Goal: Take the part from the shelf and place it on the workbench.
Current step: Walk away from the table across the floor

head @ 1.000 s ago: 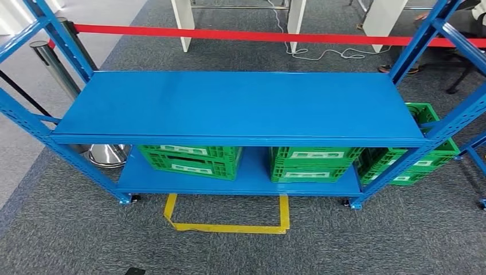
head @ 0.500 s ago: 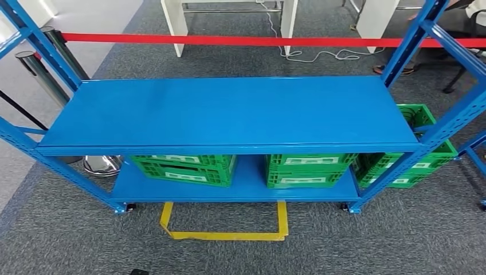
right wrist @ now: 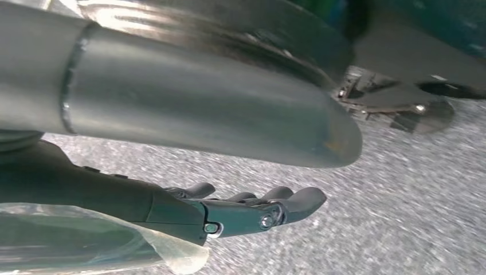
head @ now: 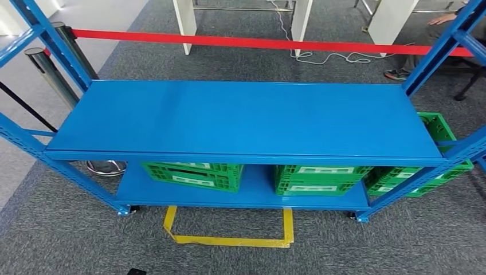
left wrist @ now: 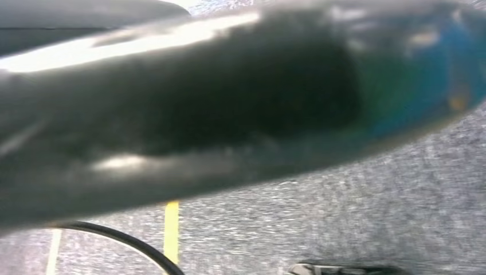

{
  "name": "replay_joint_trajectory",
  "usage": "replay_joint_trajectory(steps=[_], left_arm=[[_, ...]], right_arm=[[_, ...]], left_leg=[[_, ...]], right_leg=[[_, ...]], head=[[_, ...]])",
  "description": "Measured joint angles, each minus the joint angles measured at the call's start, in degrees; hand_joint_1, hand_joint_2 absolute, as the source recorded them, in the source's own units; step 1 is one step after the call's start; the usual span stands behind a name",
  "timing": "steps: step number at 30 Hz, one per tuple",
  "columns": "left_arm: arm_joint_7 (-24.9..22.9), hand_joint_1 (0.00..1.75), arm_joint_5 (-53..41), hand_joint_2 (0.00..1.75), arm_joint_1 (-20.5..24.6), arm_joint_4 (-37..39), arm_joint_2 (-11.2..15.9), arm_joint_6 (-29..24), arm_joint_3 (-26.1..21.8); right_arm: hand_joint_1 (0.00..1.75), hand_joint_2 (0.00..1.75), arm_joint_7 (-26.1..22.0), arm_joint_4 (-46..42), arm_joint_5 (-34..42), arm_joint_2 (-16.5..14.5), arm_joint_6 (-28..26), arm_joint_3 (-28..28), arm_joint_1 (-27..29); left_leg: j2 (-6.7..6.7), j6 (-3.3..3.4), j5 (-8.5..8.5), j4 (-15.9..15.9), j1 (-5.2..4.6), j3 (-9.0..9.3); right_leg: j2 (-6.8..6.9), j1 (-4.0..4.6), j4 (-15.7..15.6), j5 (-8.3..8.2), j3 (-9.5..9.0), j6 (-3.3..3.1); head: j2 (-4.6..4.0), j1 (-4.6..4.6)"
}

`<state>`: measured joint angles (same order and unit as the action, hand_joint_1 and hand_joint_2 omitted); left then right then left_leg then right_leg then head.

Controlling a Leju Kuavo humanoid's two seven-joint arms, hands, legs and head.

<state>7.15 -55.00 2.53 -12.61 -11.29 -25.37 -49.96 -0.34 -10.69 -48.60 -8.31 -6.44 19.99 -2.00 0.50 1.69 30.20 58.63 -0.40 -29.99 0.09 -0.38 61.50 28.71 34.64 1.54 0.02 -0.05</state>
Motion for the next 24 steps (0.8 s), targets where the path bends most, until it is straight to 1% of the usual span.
replay_joint_trajectory(steps=[1, 3, 5, 6, 7, 9, 10, 11, 12, 13, 14, 15, 16, 18, 20, 21, 22, 24], left_arm=[[-0.02, 0.00, -0.01, 0.87, 0.07, 0.00, -0.04, -0.02, 0.00], [-0.05, 0.00, -0.01, 1.75, 0.19, 0.00, -0.10, -0.06, 0.01], [-0.51, 0.00, 0.09, 1.75, 0.20, 0.00, -0.10, 0.07, 0.03], [-1.06, 0.00, 0.42, 1.75, 0.18, 0.00, -0.04, 0.33, 0.16], [-1.67, 0.00, 0.82, 1.75, 0.10, 0.00, 0.07, 0.66, 0.43], [-2.80, 0.00, 2.32, 1.75, -0.38, 0.00, 0.37, 1.61, 1.45], [-3.09, 0.00, 3.07, 1.75, -0.79, 0.00, 0.53, 2.04, 2.09], [-3.31, 0.00, 4.05, 1.31, -1.27, 0.01, 0.72, 2.52, 2.78], [-3.38, 0.00, 5.05, 0.87, -1.79, 0.03, 0.93, 2.99, 3.53], [-3.44, 0.00, 6.21, 0.44, -2.33, 0.10, 1.17, 3.52, 4.38], [-3.54, 0.00, 7.60, 0.00, -2.88, 0.23, 1.43, 4.13, 5.38], [-3.69, 0.00, 9.12, 0.00, -3.43, 0.39, 1.69, 4.81, 6.54], [-3.86, 0.00, 10.67, 0.00, -3.94, 0.54, 1.90, 5.51, 7.78], [-4.14, 0.00, 13.68, 0.00, -4.92, 0.67, 2.38, 6.80, 10.30], [-4.23, 0.00, 16.37, 0.00, -5.68, 0.65, 2.95, 7.92, 12.56], [-4.26, 0.00, 17.66, 0.00, -5.87, 0.56, 3.24, 8.49, 13.65], [-4.28, 0.00, 18.91, 0.00, -5.92, 0.38, 3.54, 9.07, 14.81], [-4.35, 0.00, 21.30, 0.00, -5.77, -0.27, 4.04, 10.17, 17.09]], right_arm=[[0.00, 0.87, 0.07, 0.01, 0.02, 0.00, 0.02, 0.10, -0.07], [0.00, 1.75, 0.13, 0.01, 0.05, 0.01, 0.03, 0.29, -0.09], [0.00, 1.75, 0.44, -0.01, 0.34, 0.00, -0.06, 0.50, -0.01], [0.00, 1.75, 0.77, -0.05, 0.77, -0.01, -0.15, 0.57, -0.02], [0.00, 1.75, 1.14, -0.10, 1.30, -0.02, -0.24, 0.62, -0.02], [0.00, 1.75, 1.79, -0.48, 2.85, 0.05, -0.35, 0.65, -0.01], [0.00, 1.75, 1.93, -0.75, 3.58, 0.15, -0.36, 0.64, 0.00], [0.00, 1.75, 2.04, -1.16, 4.45, 0.27, -0.36, 0.60, 0.00], [0.00, 1.75, 2.05, -1.65, 5.33, 0.41, -0.30, 0.51, 0.00], [0.00, 1.75, 2.04, -2.29, 6.35, 0.51, -0.21, 0.33, -0.02], [0.00, 1.75, 2.01, -3.06, 7.55, 0.63, -0.10, 0.05, -0.08], [0.00, 1.75, 1.96, -3.87, 8.87, 0.77, 0.05, -0.31, -0.22], [0.00, 1.75, 1.91, -4.58, 10.19, 0.93, 0.20, -0.70, -0.37], [0.00, 1.75, 1.83, -5.57, 12.74, 1.32, 0.56, -1.51, -0.55], [0.00, 1.75, 1.78, -6.16, 15.05, 1.71, 0.95, -2.37, -0.27], [0.00, 1.75, 1.75, -6.35, 16.18, 1.92, 1.13, -2.83, 0.05], [0.00, 1.75, 1.72, -6.47, 17.31, 2.12, 1.28, -3.30, 0.49], [0.00, 1.75, 1.68, -6.50, 19.45, 2.44, 1.64, -4.22, 1.76]], left_leg=[[0.00, -0.23, 0.22, 0.06, -0.06, 0.09], [-0.02, -0.72, 0.38, 0.03, 0.02, 0.09], [-0.06, -1.37, 1.13, 0.64, 0.14, 0.03], [-0.09, -1.72, 2.09, 2.18, 0.19, -0.56], [-0.11, -2.08, 3.48, 4.81, 0.31, -1.72], [-0.14, -2.63, 6.10, 11.77, 0.67, -5.27], [-0.15, -2.83, 6.50, 14.21, 0.86, -6.73], [-0.15, -2.99, 5.79, 14.92, 1.03, -7.43], [-0.16, -3.09, 4.08, 13.58, 1.18, -7.19], [-0.19, -3.13, 1.72, 10.58, 1.33, -6.14], [-0.21, -3.12, -0.24, 7.25, 1.40, -4.81], [-0.25, -2.98, -1.42, 4.09, 1.36, -3.54], [-0.28, -2.74, -1.87, 2.09, 1.26, -2.77], [-0.25, -2.09, -1.50, 0.82, 0.99, -2.44], [-0.25, -1.34, -1.65, 0.51, 1.06, -2.36], [-0.28, -0.93, -1.72, 0.30, 1.11, -2.26], [-0.33, -0.57, -1.76, 0.12, 1.15, -2.17], [-0.38, -0.14, -1.66, 0.12, 0.96, -2.16]], right_leg=[[-0.04, 0.12, -1.61, -0.44, -0.74, -0.23], [-0.15, 0.28, -2.25, -0.03, -1.17, -0.59], [-0.13, 0.06, -2.66, -0.03, -1.57, -1.02], [-0.05, -0.11, -2.93, -0.01, -1.88, -1.28], [0.06, -0.26, -3.14, 0.06, -2.23, -1.52], [0.19, -0.28, -3.18, 0.40, -2.70, -1.86], [0.19, -0.28, -3.18, 0.57, -2.93, -1.91], [0.17, -0.28, -3.17, 0.76, -3.18, -1.90], [0.13, -0.29, -3.17, 0.95, -3.45, -1.82], [0.08, -0.31, -3.17, 1.14, -3.75, -1.68], [0.05, -0.31, -3.16, 1.34, -3.90, -1.48], [-0.02, -0.23, -3.08, 1.55, -3.99, -1.16], [-0.03, -0.16, -3.04, 1.66, -3.97, -0.80], [0.04, -0.10, -3.11, 1.73, -3.75, -0.08], [0.12, -0.24, -2.91, 2.19, -3.48, 0.53], [0.08, -0.28, -1.64, 3.16, -2.91, 0.73], [0.03, -0.30, 0.81, 4.67, -1.80, 0.87], [-0.03, -0.29, 8.30, 8.22, 1.93, 0.95]], head=[[0.00, -0.04], [0.00, -0.08], [0.00, -0.16], [0.00, -0.28], [0.00, -0.38], [0.00, -0.48], [0.00, -0.46], [0.00, -0.46], [0.00, -0.48], [0.00, -0.46], [0.00, -0.46], [0.00, -0.45], [0.00, -0.42], [0.00, -0.32], [0.00, -0.21], [0.00, -0.11], [0.00, 0.04], [0.00, 0.28]])
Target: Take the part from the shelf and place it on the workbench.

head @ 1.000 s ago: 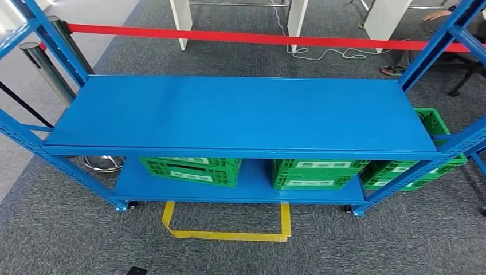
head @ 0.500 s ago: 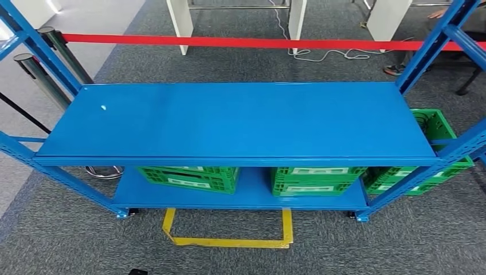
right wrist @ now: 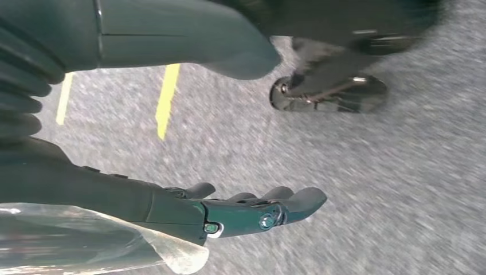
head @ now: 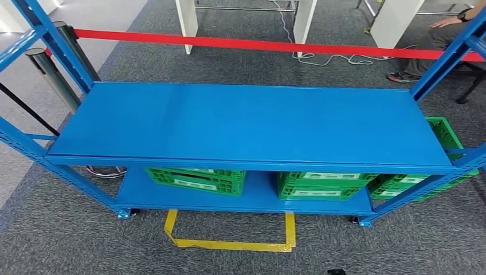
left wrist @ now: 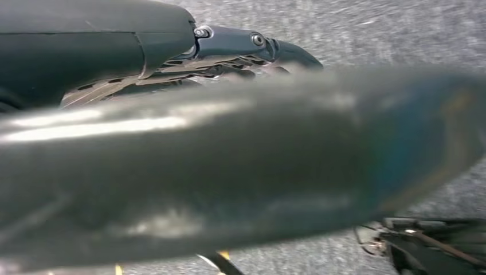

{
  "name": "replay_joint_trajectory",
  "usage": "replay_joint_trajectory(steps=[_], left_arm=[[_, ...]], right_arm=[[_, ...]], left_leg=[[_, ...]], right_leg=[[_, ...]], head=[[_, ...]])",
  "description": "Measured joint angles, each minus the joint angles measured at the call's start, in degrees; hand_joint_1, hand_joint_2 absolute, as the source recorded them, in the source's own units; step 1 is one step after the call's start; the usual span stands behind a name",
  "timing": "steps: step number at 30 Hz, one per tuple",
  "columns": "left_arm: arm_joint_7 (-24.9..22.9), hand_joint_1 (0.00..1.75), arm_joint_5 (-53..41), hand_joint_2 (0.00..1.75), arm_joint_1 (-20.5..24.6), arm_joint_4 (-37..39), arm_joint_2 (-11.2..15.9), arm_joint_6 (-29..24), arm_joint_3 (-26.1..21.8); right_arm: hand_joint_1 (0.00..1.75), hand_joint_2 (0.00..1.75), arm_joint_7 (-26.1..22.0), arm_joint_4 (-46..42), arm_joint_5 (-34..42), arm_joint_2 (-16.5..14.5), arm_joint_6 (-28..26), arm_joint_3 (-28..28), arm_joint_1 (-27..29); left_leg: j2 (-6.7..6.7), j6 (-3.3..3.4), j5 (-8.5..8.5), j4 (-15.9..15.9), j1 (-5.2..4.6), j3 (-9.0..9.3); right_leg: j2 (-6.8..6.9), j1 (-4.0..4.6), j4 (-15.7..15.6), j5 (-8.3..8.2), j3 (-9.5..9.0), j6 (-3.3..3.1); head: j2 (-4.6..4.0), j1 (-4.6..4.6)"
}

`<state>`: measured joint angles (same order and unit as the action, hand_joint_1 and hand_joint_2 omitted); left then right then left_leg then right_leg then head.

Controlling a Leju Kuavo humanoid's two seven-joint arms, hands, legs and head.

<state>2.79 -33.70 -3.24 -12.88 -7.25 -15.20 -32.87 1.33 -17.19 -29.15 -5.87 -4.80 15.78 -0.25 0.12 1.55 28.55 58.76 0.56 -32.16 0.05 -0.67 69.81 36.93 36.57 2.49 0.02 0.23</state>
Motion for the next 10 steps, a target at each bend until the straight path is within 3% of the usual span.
replay_joint_trajectory(steps=[1, 2, 3, 5, 7, 9, 10], left_arm=[[-0.08, 0.00, 1.16, 0.00, 0.14, -0.49, 0.23, 0.53, 1.09], [-0.18, 0.00, 2.32, 0.00, 0.32, -1.13, 0.47, 1.03, 2.17], [-0.28, 0.00, 3.44, 0.00, 0.56, -1.87, 0.72, 1.54, 3.20], [-0.51, 0.00, 5.59, 0.00, 1.10, -3.49, 1.15, 2.51, 5.18], [-0.72, 0.00, 7.75, 0.00, 1.60, -4.97, 1.57, 3.47, 7.24], [-0.86, 0.00, 10.09, 0.00, 1.80, -6.12, 2.03, 4.53, 9.44], [-0.88, 0.00, 10.67, 0.00, 1.81, -6.35, 2.16, 4.78, 9.97]], right_arm=[[0.00, 1.75, 0.00, 0.04, 1.01, 0.13, 0.21, -0.44, 0.78], [0.00, 1.75, 0.00, 0.13, 2.01, 0.27, 0.39, -0.89, 1.63], [0.00, 1.75, -0.01, 0.28, 2.99, 0.40, 0.54, -1.35, 2.48], [0.00, 1.75, -0.07, 0.69, 4.87, 0.78, 0.75, -2.20, 4.02], [0.00, 0.87, -0.20, 1.07, 6.70, 1.12, 1.07, -3.11, 5.18], [0.00, 0.00, -0.32, 1.25, 8.73, 1.46, 1.43, -4.12, 6.19], [0.00, 0.00, -0.34, 1.26, 9.21, 1.53, 1.50, -4.37, 6.44]], left_leg=[[-0.02, 0.08, 0.04, 0.01, -0.09, 0.04], [-0.02, 0.13, 0.11, 0.01, -0.16, 0.10], [0.01, 0.13, 0.18, 0.02, -0.20, 0.21], [0.09, -0.05, 0.43, 0.02, -0.20, 0.59], [0.10, -0.60, 0.75, 0.17, -0.41, 0.81], [0.04, -1.16, 0.80, 0.15, -0.54, 0.85], [0.02, -1.27, 0.74, 0.07, -0.49, 0.87]], right_leg=[[0.00, 0.00, 3.06, 0.93, 1.65, 0.02], [0.00, 0.00, 4.38, 0.78, 2.52, 0.01], [0.00, 0.00, 3.38, -0.52, 2.23, -0.05], [0.03, 0.00, -3.65, -4.63, -0.92, -0.31], [-0.02, 0.10, -9.65, -6.87, -4.05, -0.68], [-0.19, 0.29, -10.88, -7.01, -4.91, -1.06], [-0.24, 0.32, -10.84, -7.03, -4.86, -1.16]], head=[[0.00, 0.03], [0.00, 0.03], [0.00, 0.03], [0.00, 0.06], [0.00, 0.01], [0.00, -0.08], [0.00, -0.10]])
